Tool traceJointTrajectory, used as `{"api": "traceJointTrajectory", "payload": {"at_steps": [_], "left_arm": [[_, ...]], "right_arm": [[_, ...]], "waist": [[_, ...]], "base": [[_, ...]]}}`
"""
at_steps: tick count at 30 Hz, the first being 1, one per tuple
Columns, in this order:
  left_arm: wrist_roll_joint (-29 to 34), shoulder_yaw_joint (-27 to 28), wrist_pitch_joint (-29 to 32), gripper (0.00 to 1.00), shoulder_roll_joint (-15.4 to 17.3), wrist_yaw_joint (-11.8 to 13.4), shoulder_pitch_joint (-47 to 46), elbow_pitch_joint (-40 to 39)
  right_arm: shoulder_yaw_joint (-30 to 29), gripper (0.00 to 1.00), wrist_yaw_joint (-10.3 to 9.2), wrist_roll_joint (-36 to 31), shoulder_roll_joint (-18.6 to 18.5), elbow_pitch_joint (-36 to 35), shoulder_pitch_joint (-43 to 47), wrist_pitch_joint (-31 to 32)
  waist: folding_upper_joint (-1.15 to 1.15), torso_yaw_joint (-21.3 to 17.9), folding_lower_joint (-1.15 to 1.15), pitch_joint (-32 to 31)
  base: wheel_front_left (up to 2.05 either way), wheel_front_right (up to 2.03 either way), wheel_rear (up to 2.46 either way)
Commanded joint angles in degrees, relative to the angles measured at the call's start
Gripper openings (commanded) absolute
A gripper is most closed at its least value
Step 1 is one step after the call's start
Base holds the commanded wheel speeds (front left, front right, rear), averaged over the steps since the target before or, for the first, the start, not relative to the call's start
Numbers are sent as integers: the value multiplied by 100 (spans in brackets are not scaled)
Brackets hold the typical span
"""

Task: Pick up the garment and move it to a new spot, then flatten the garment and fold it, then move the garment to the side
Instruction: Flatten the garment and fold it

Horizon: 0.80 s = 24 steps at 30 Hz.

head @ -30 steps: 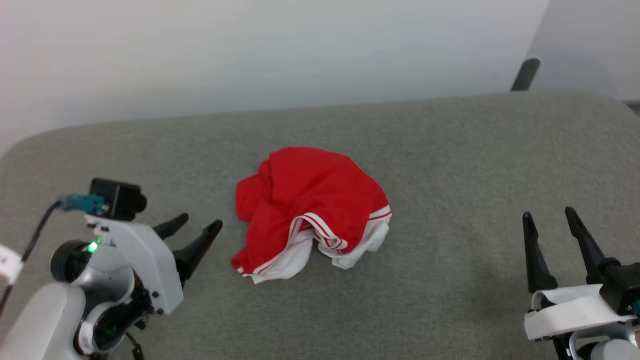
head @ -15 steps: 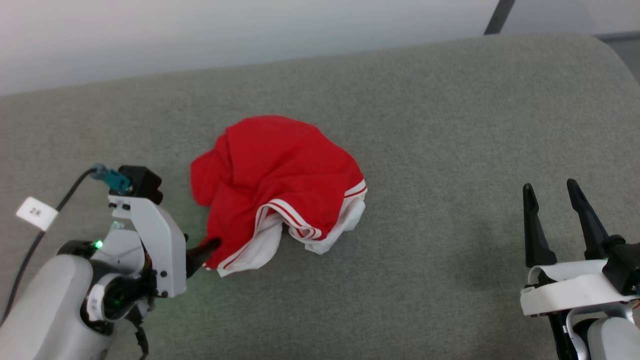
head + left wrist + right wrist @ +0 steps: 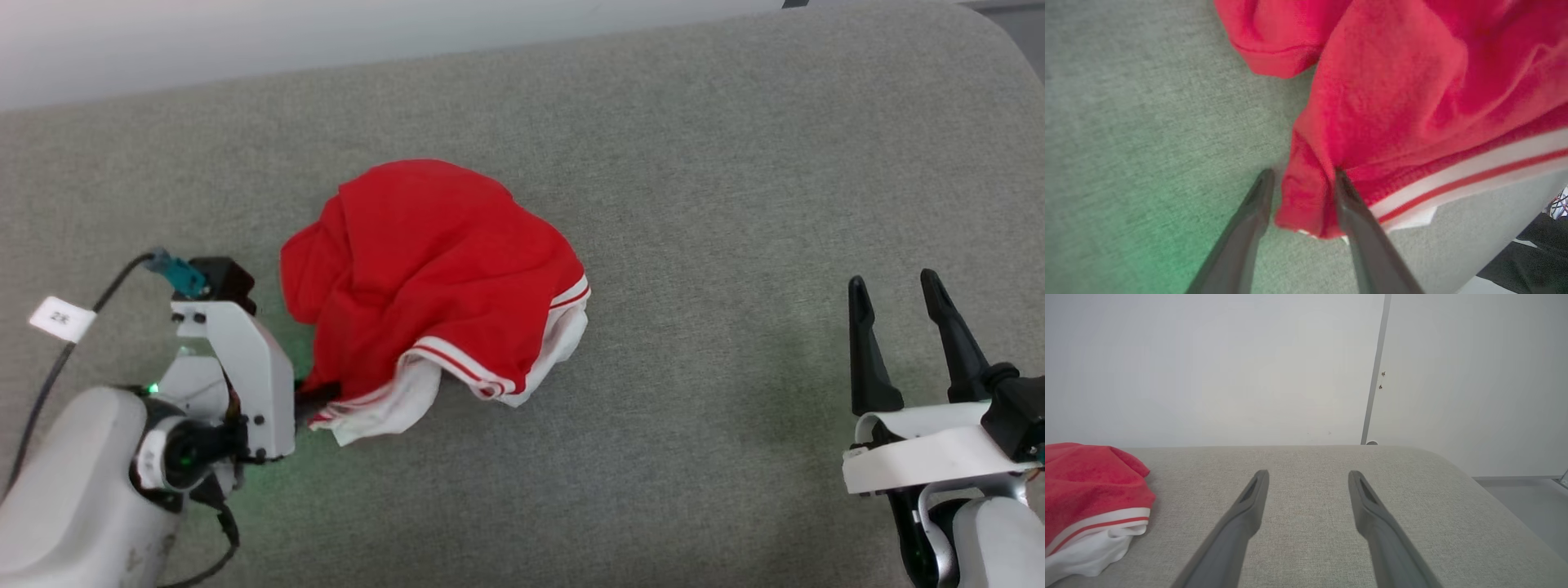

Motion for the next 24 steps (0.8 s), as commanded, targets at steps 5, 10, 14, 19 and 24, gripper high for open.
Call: {"api": "traceJointTrajectory", "payload": {"at_steps": [5,10,14,19,24], "left_arm": [[-67,-46,-37,0,-100,-80,3,305],[-51,67,-68,0,63,-83,-143,273],[-44,166,-106,0,180,-57,-210,144],[41,277,-88,0,462,14,-279,-107],[192,378,-4,0,806,93,-407,-475]], "right_arm": [[16,100,-1,9,-18,10,-93,-28],[-25,100,-2,19,-27,-17,-42,-28],[-33,100,-2,19,-16,-25,-19,-28],[-27,100,-2,23,-28,-16,3,-28],[3,100,-1,27,-34,-5,13,-28]], "waist": [[0,25,0,-2],[0,72,0,-27],[0,112,0,-53],[0,154,0,-98],[0,169,0,-137]], "base": [[0,0,0],[0,0,0],[0,0,0],[0,0,0],[0,0,0]]}}
